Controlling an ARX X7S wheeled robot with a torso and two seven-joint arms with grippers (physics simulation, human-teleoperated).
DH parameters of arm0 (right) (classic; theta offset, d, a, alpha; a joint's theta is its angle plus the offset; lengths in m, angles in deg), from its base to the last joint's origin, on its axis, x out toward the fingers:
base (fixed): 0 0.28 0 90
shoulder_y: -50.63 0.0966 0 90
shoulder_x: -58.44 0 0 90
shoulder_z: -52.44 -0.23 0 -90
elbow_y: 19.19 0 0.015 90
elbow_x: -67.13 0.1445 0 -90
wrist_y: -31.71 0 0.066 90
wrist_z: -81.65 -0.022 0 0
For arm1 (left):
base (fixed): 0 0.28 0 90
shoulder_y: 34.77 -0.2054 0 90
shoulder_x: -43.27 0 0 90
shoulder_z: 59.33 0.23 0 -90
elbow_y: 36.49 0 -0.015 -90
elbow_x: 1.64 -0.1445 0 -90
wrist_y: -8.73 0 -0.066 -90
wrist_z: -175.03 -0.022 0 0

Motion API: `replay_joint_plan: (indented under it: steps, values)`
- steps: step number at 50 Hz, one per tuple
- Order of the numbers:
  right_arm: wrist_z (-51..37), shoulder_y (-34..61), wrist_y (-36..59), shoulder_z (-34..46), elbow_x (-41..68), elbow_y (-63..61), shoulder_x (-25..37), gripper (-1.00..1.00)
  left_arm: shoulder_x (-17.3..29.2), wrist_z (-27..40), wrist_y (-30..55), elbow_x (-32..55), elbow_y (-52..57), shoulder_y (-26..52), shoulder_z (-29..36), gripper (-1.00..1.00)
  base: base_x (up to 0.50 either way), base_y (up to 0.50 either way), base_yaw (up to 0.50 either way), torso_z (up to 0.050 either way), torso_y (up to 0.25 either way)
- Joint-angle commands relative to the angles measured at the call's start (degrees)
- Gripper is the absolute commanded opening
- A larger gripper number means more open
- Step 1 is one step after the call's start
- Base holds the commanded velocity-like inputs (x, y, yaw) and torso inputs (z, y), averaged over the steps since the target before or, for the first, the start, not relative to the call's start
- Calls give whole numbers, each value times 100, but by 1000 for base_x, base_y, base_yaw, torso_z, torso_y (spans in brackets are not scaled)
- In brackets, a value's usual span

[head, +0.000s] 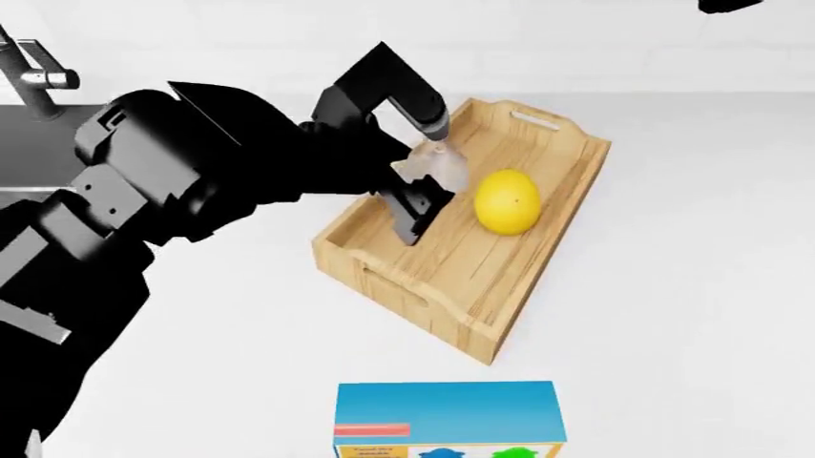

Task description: Pick up the fruits and vegetables and place them in the sink. Turn on the sink faucet to wash them. Then turn the sink off and put them in the tray.

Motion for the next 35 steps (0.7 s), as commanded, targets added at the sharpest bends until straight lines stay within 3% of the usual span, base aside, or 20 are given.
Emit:
replay_joint_plan:
  steps: [1,5,6,21,28,35]
  values:
    - [-328,-193,-10,-171,194,-201,155,100,-63,-115,41,-68,-82,-217,276,-100,0,0,0,0,0]
    - [-296,-309,-72,-159,186,-199,153,100,6,25,96,-7,14,-250,205,-100,0,0,0,0,0]
    - [-285,-316,-80,-155,182,-188,142,100,-4,80,84,11,-27,-237,146,100,0,0,0,0,0]
    - [84,-544,-497,-47,-74,-202,-125,100,-60,1654,-997,541,-231,210,-1783,100,0,0,0,0,1]
    - [104,-791,-881,-135,-200,-397,-143,100,205,2192,-1468,376,262,136,-2082,100,0,0,0,0,0]
    - [28,-962,-1148,-164,-373,-620,-154,100,487,2707,-1239,669,1092,103,-2321,100,0,0,0,0,0]
